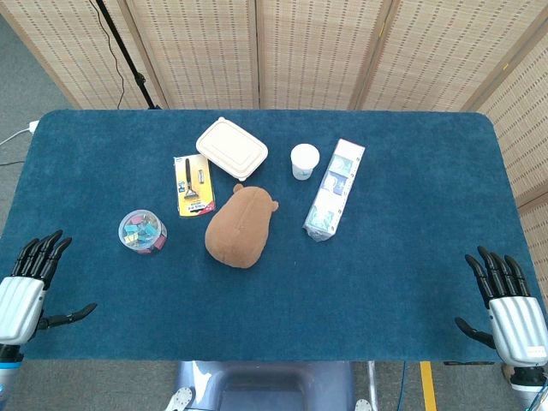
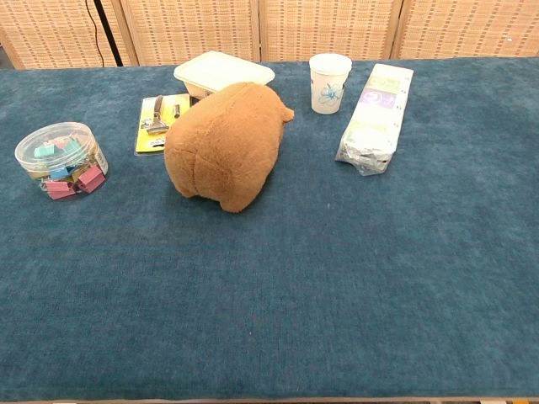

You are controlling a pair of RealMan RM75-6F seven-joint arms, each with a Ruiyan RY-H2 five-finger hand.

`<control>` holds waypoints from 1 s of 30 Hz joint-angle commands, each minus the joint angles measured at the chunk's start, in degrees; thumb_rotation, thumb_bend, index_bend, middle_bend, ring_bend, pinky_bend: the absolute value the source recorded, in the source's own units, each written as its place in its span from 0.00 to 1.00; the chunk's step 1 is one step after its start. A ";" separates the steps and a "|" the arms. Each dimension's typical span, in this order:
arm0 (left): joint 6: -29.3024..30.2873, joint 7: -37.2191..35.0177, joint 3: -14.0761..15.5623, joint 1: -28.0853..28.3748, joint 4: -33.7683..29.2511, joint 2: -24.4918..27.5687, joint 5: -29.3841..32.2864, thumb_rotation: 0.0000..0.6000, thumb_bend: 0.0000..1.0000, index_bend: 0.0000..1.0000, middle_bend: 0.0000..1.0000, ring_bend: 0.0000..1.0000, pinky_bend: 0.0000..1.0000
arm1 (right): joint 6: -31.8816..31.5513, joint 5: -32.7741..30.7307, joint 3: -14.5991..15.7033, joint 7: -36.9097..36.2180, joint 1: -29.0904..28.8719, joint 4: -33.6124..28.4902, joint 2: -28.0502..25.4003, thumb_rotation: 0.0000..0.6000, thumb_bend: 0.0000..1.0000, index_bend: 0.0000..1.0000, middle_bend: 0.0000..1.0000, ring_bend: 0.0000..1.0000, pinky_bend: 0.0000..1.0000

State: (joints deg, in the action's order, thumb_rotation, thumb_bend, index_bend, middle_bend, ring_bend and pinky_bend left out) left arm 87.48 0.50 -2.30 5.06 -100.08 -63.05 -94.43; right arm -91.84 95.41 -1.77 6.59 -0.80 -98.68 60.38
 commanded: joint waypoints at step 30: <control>-17.44 10.32 -13.69 28.98 23.09 -29.91 3.70 0.02 0.00 0.10 0.00 0.00 0.00 | 2.73 -1.40 0.26 -3.11 -1.14 0.20 0.26 1.00 0.00 0.00 0.00 0.00 0.00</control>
State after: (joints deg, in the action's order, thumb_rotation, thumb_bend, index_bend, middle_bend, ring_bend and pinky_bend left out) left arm 71.50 10.07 -15.17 31.65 -79.66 -89.96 -91.61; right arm -89.28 94.06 -1.55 3.75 -1.86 -98.47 60.69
